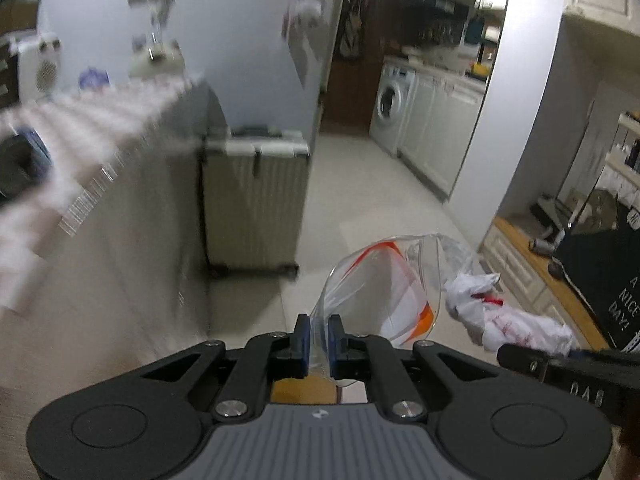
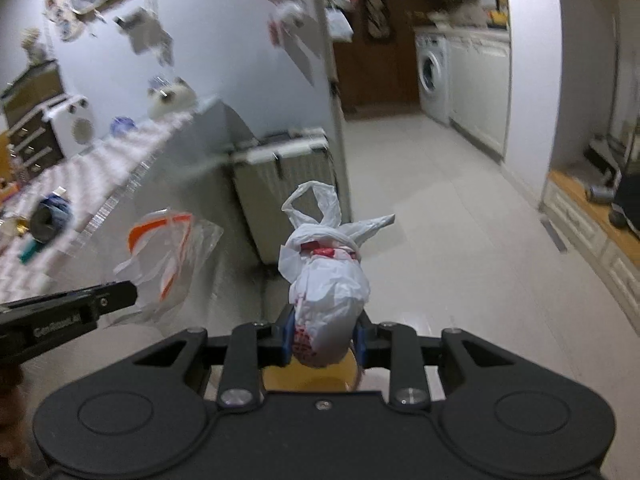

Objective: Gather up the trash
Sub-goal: 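Carry both bags over the trash bin with both grippers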

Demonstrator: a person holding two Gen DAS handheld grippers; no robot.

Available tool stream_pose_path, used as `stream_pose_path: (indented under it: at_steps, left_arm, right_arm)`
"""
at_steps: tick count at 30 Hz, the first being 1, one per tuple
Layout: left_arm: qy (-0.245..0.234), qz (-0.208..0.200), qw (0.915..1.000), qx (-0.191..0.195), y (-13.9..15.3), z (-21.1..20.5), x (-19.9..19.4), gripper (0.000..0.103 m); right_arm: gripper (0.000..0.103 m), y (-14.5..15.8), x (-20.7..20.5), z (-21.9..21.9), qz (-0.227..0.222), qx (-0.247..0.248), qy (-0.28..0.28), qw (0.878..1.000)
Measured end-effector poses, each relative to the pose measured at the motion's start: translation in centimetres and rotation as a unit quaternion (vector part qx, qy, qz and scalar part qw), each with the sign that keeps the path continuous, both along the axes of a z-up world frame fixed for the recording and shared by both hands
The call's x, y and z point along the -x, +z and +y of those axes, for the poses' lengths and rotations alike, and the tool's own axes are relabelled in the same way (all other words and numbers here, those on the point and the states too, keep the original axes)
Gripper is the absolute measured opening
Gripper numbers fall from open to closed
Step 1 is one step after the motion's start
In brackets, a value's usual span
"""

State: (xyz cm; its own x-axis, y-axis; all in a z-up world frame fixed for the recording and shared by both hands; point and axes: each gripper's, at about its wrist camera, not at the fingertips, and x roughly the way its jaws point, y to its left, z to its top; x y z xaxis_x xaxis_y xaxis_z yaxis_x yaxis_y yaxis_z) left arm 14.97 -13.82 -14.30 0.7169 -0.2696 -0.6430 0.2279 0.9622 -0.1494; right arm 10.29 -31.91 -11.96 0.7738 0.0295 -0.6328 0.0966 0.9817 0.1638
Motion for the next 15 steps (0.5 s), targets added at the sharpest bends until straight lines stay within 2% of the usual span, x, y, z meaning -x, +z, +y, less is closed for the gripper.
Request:
stream_pose_path:
  at_steps: [7, 11, 15]
  left_arm:
    - [0.007, 0.077, 0.997, 0.004, -8.7, -1.6, -5.6, 0.01]
    - [0.02, 0.104, 0.9944, 0.003, -12.8, -1.2, -8.3, 0.01]
    - [0.037, 0.131, 0.9907, 0.006, -16.3, -0.4, -11.0, 0.01]
  right_arm:
    - [0.029, -8.2, -3.7, -2.2, 0.085, -0.011, -0.013, 0.996]
    - [0.029, -13.0, -7.0, -1.7, 0.132, -0.024, -0.009, 0.991]
    - [0.029, -16.4, -10.3, -0.7, 0.159, -0.035, -0.01, 0.987]
